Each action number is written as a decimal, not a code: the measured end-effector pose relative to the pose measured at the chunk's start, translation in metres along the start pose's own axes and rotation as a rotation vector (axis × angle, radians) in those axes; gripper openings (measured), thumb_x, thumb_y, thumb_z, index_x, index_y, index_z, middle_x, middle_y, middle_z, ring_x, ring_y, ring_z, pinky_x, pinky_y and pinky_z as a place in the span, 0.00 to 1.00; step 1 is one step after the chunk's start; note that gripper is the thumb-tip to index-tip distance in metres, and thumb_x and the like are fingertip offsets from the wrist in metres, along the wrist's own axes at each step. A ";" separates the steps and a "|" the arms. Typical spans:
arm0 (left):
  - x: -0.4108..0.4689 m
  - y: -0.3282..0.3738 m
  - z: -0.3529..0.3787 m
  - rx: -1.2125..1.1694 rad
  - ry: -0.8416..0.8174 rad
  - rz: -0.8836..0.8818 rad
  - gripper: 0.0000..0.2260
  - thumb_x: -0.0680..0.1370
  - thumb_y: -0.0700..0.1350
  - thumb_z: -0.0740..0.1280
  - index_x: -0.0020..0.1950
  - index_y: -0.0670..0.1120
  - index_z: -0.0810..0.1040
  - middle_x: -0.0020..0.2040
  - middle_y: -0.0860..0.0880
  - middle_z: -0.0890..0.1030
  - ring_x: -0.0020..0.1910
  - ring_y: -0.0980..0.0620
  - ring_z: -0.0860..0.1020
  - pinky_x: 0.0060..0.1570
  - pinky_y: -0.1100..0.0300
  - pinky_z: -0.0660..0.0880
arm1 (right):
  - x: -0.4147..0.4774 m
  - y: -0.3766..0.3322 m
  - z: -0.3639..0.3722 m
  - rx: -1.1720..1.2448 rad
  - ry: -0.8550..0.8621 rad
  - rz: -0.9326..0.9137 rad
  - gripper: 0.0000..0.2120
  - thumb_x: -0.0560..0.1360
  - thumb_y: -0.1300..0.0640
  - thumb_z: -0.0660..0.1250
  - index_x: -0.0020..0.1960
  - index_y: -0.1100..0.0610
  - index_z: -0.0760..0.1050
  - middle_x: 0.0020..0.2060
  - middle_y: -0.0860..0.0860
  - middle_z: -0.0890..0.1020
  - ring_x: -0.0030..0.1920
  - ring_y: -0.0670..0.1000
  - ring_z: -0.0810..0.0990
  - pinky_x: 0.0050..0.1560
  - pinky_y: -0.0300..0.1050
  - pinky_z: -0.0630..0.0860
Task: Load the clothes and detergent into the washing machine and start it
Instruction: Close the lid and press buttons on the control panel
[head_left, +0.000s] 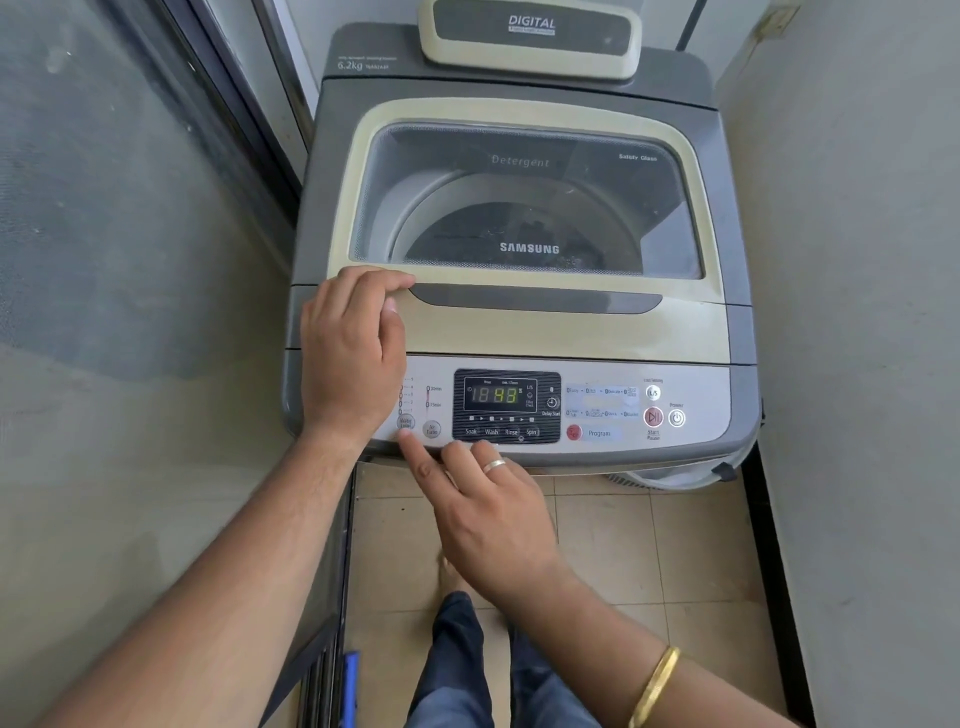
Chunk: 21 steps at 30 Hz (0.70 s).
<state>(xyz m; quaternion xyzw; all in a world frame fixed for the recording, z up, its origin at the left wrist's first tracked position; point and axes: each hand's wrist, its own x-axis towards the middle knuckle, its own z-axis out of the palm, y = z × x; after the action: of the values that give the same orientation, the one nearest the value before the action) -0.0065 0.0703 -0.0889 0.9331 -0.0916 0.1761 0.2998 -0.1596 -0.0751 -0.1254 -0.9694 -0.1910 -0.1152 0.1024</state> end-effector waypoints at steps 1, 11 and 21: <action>0.000 0.000 0.000 -0.002 0.000 0.000 0.13 0.85 0.36 0.64 0.64 0.46 0.85 0.61 0.50 0.85 0.62 0.47 0.81 0.65 0.43 0.77 | 0.002 -0.002 0.000 -0.017 -0.012 0.010 0.34 0.77 0.63 0.64 0.84 0.53 0.68 0.49 0.49 0.78 0.45 0.54 0.74 0.41 0.49 0.73; 0.001 0.000 -0.002 0.000 -0.007 0.000 0.14 0.85 0.35 0.64 0.64 0.46 0.85 0.62 0.50 0.86 0.62 0.47 0.82 0.65 0.45 0.77 | 0.006 -0.007 -0.001 -0.029 -0.048 0.033 0.34 0.78 0.63 0.62 0.84 0.57 0.66 0.48 0.50 0.77 0.44 0.53 0.75 0.39 0.48 0.72; 0.002 0.002 -0.004 -0.001 -0.012 0.002 0.13 0.85 0.35 0.65 0.64 0.46 0.85 0.61 0.50 0.85 0.61 0.45 0.82 0.64 0.45 0.77 | 0.007 -0.010 -0.007 0.001 -0.079 0.044 0.35 0.77 0.62 0.63 0.85 0.56 0.65 0.48 0.49 0.76 0.44 0.53 0.75 0.38 0.48 0.74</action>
<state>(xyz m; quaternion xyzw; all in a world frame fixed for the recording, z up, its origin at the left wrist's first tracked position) -0.0066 0.0705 -0.0844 0.9339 -0.0946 0.1706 0.2995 -0.1584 -0.0655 -0.1154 -0.9771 -0.1737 -0.0746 0.0980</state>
